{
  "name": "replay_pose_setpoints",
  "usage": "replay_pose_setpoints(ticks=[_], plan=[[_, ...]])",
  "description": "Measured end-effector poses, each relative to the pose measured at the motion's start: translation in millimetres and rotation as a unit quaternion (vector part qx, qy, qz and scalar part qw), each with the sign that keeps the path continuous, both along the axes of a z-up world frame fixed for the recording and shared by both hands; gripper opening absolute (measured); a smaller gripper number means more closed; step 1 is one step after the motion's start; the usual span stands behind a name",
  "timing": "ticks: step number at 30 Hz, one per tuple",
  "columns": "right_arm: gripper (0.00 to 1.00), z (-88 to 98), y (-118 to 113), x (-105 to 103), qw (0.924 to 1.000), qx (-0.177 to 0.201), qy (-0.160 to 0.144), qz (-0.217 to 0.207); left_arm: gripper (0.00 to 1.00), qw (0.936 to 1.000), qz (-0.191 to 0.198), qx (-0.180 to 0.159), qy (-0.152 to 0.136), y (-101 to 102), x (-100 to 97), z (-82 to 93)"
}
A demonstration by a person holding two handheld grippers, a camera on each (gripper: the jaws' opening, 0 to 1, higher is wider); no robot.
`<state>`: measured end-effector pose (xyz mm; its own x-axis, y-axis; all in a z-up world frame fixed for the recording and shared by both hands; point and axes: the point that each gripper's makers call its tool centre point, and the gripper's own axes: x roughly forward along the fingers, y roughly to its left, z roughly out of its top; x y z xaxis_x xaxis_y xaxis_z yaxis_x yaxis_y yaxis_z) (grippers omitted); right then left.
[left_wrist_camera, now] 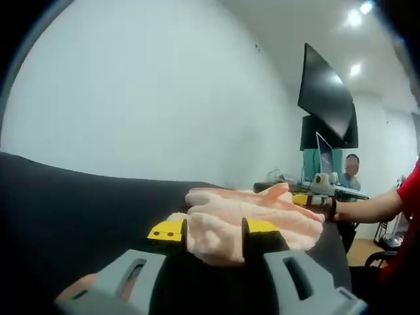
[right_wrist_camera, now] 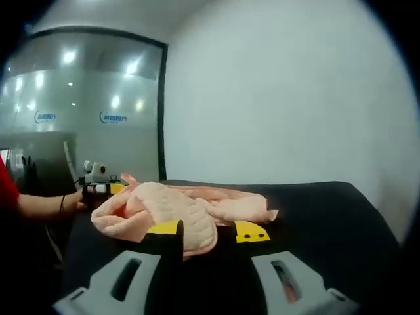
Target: Fold the towel on the table until its edges align and the towel forms a compact rectangular stack.
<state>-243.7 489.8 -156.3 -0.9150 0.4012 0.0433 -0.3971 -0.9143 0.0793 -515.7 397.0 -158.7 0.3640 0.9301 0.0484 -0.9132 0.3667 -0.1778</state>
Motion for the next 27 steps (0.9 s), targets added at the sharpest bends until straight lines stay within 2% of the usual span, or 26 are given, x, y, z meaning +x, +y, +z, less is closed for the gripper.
replay_pose_setpoints(ticks=[5, 19, 24, 27], plan=[[0.26, 3.0, 1, 3, 0.9999, 0.004, 0.006, -0.008, 0.31, 0.9999, 0.006, -0.004, 0.012, 2, -1.4, -4.2], [0.26, -0.6, 10, 5, 0.9998, 0.004, -0.002, -0.019, 0.31, 0.9998, 0.021, -0.002, 0.005, 1, -6.6, -3.0], [0.26, 0.9, 4, 3, 0.9999, 0.008, -0.001, -0.014, 0.31, 0.9998, 0.022, 0.0, 0.005, 1, -5.9, -2.7], [0.26, 3.2, 0, 3, 0.9999, 0.013, 0.002, -0.006, 0.31, 0.9996, 0.023, 0.0, 0.014, 0, -4.7, -3.7]])
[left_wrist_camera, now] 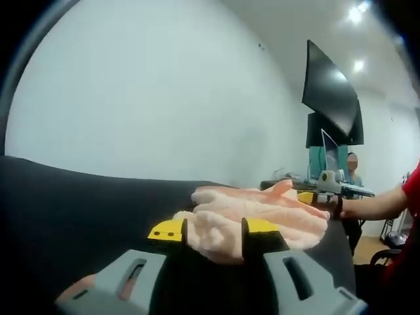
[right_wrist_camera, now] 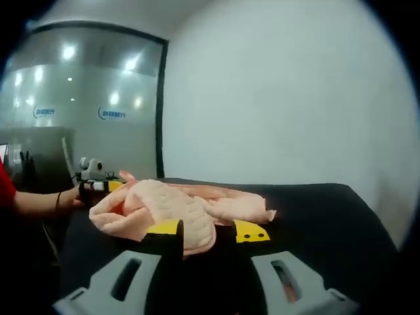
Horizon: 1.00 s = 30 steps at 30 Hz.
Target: Fold the towel on the table until its edges align and the towel forms a compact rectangular stack.
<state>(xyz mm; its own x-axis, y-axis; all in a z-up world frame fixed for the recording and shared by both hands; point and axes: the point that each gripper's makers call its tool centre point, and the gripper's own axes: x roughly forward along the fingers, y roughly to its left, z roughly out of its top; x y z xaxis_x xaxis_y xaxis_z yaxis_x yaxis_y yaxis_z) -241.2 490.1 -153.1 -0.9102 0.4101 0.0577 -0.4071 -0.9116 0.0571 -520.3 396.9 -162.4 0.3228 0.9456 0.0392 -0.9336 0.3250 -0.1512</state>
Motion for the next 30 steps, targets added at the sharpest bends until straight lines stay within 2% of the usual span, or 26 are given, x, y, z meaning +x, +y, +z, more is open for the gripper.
replay_pose_setpoints(ticks=[4, 8, 12, 14, 18, 30], plan=[[0.26, -4.5, -3, 0, 0.9998, 0.008, -0.015, 0.004, 0.31, 1.0, -0.002, 0.002, 0.008, -1, 3.3, 0.5], [0.26, -5.6, -9, -3, 0.9997, 0.01, -0.019, 0.013, 0.31, 1.0, -0.004, 0.002, 0.002, -1, 3.4, 1.7], [0.26, -4.6, -17, -3, 0.9995, 0.02, -0.02, 0.015, 0.31, 0.9999, -0.004, 0.006, 0.011, -4, 5.9, 2.5], [0.26, -4.9, -15, -3, 0.9994, 0.023, -0.021, 0.014, 0.3, 0.9998, -0.001, 0.001, 0.022, -1, 4.7, -1.0], [0.26, -4.0, -8, -2, 0.9996, 0.019, -0.017, 0.013, 0.3, 0.9997, -0.004, 0.004, 0.022, -2, 3.6, 0.5], [0.26, -5.3, -3, -1, 0.9991, 0.031, -0.03, -0.002, 0.29, 0.9996, 0.004, 0.011, 0.026, -1, -3.1, 2.4]])
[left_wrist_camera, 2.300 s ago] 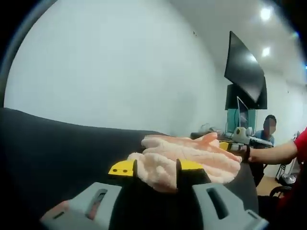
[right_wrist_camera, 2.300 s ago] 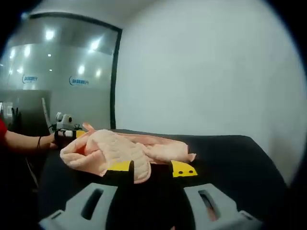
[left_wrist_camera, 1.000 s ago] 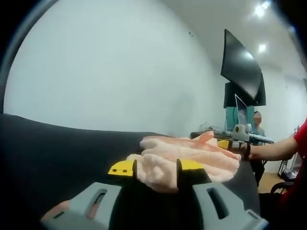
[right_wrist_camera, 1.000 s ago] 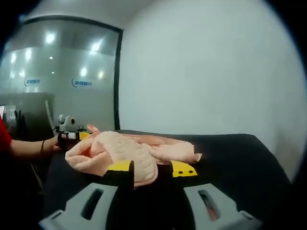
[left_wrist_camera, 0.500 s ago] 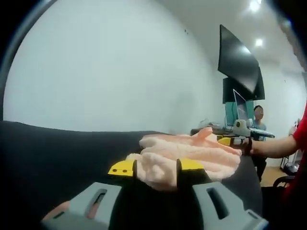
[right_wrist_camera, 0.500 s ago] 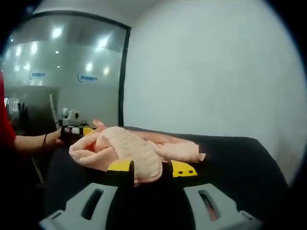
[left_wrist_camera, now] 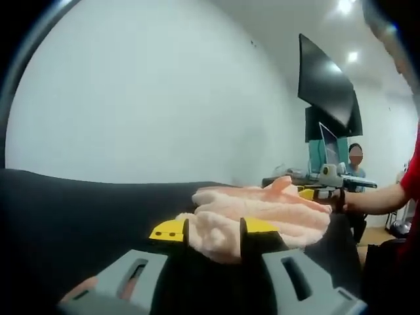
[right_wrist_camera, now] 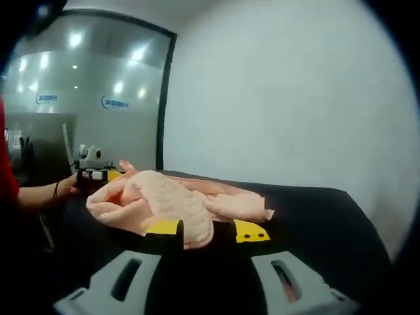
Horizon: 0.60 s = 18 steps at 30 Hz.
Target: Fold the towel on the table until its edges align and the towel forms a compact rectangular stack.
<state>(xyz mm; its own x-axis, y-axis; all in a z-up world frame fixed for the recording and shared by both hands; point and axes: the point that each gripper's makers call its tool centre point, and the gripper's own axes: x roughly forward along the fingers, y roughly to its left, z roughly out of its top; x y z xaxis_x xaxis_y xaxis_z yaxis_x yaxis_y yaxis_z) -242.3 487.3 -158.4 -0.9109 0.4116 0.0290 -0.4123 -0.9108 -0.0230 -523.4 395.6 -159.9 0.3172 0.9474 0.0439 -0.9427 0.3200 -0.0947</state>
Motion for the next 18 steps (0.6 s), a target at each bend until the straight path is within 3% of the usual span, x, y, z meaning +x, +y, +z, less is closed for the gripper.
replay_pose_setpoints(ticks=[5, 7, 14, 18], plan=[[0.26, 5.9, -3, 2, 0.9997, 0.019, 0.014, -0.003, 0.29, 1.0, -0.003, -0.002, -0.003, 3, -0.5, 0.0], [0.26, 0.1, -2, 6, 0.9988, 0.044, -0.013, -0.016, 0.3, 1.0, -0.007, 0.002, -0.003, 3, -0.5, 1.8], [0.26, 1.6, -4, 9, 0.9997, 0.016, 0.002, -0.016, 0.3, 0.9998, -0.012, -0.015, 0.005, 5, 4.7, -5.9], [0.26, 14.6, -6, 13, 0.9988, 0.002, 0.049, 0.003, 0.3, 0.9999, -0.009, -0.011, 0.003, 2, 4.9, -3.8]])
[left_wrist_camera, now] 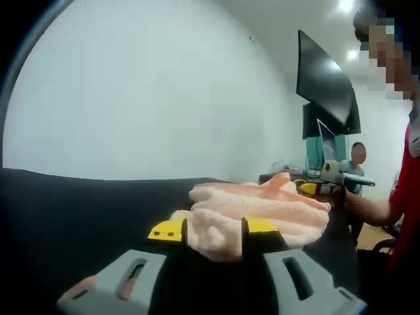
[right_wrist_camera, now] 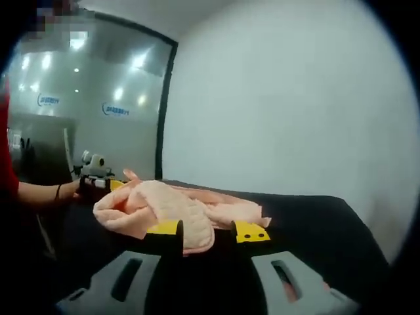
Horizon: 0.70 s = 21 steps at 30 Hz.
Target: Fold the towel on the table until its edges align and the towel forms a compact rectangular stack.
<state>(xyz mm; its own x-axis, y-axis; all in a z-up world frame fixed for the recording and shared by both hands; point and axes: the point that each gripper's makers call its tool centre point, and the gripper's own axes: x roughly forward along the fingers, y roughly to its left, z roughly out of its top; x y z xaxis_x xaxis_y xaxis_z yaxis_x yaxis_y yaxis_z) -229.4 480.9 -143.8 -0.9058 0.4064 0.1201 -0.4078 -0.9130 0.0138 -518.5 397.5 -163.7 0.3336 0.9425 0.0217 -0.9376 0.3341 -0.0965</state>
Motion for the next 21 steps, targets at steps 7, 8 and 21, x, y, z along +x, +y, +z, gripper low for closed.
replay_pose_setpoints(ticks=[7, 8, 21], plan=[[0.26, -8.7, 16, 10, 0.9991, -0.025, -0.009, -0.032, 0.28, 0.9996, 0.012, 0.012, -0.021, -2, -2.2, 8.2], [0.26, -8.3, 16, 11, 0.9991, -0.024, -0.007, -0.033, 0.28, 0.9998, 0.01, 0.008, -0.017, 0, -2.0, 8.2], [0.26, -8.9, 14, 13, 0.9989, -0.03, -0.005, -0.035, 0.29, 0.933, -0.25, -0.024, 0.258, -13, 92.3, 47.3]])
